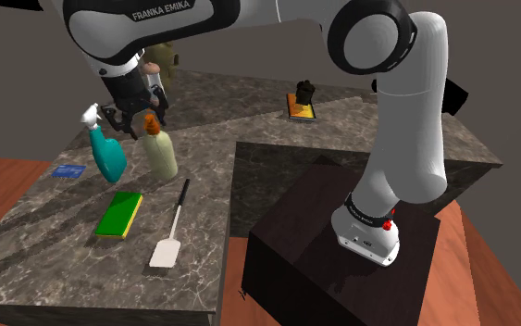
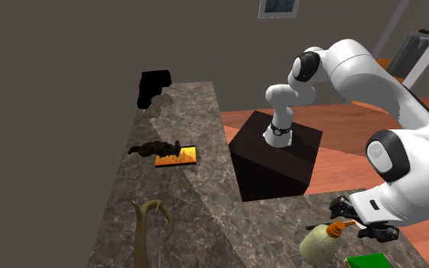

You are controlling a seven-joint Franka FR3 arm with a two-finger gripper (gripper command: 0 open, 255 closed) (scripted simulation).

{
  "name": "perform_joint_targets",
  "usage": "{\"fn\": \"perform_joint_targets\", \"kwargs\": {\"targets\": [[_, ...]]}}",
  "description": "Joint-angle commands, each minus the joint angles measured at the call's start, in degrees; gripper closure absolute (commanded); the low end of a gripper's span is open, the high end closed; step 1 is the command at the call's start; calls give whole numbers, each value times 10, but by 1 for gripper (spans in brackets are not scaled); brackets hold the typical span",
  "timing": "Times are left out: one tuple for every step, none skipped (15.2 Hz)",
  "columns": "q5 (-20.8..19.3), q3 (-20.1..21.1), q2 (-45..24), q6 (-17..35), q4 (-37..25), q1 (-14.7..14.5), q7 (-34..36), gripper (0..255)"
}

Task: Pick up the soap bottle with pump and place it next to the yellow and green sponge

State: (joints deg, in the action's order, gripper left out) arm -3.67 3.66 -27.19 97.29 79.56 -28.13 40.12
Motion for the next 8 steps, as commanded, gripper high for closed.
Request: {"fn": "perform_joint_targets", "kwargs": {"targets": [[0, 0, 0, 0, 0, 0, 0, 0], [0, 0, 0, 0, 0, 0, 0, 0], [0, 0, 0, 0, 0, 0, 0, 0], [0, 0, 0, 0, 0, 0, 0, 0], [0, 0, -3, -21, -24, -1, 0, 0], [0, 0, -7, -42, -49, -2, -1, 0], [0, 0, -13, -64, -77, -3, -1, 0], [0, 0, -18, -82, -101, -4, -1, 0]]}}
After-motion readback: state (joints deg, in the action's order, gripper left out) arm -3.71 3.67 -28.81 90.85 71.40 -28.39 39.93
